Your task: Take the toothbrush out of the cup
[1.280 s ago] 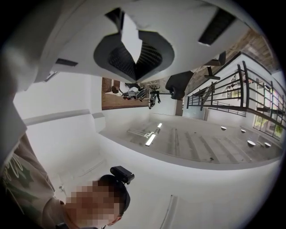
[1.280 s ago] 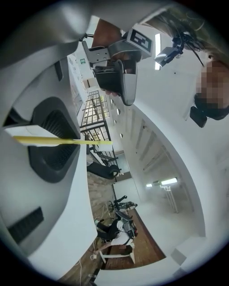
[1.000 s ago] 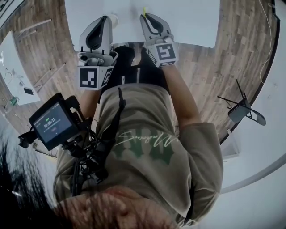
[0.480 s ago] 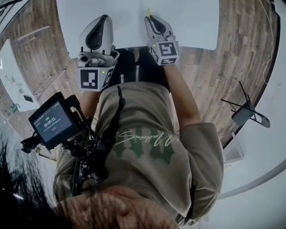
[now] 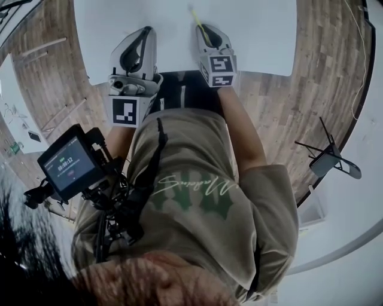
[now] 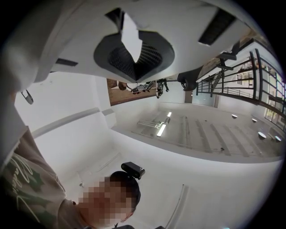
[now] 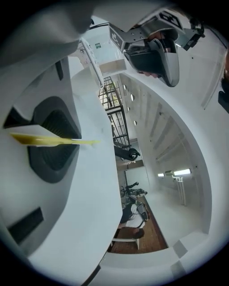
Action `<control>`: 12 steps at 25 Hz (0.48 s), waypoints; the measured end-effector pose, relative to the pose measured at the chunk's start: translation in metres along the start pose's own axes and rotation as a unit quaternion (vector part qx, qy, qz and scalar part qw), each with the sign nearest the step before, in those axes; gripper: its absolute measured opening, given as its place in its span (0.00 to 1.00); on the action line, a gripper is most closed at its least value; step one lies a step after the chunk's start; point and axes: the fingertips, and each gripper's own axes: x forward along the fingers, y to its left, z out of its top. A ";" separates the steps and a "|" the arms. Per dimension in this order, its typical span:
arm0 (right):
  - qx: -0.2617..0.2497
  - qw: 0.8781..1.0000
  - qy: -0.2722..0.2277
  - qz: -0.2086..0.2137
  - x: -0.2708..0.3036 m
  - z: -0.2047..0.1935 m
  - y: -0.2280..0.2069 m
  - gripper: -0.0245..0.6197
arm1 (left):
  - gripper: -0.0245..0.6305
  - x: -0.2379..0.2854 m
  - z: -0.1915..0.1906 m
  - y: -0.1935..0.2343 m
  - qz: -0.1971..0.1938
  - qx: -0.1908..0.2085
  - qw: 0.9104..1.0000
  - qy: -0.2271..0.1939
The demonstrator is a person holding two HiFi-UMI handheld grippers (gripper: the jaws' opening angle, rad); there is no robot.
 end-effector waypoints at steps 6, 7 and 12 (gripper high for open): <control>-0.003 0.999 0.022 -0.022 0.004 -0.001 -0.006 0.11 | 0.02 -0.003 -0.002 0.006 0.003 -0.003 1.000 0.006; -0.006 0.999 0.024 -0.024 0.004 -0.002 -0.007 0.11 | 0.02 -0.002 -0.003 0.006 0.004 -0.006 1.000 0.007; -0.018 0.999 0.024 -0.032 0.002 -0.008 -0.010 0.12 | 0.02 -0.002 -0.006 0.009 0.012 -0.020 1.000 0.011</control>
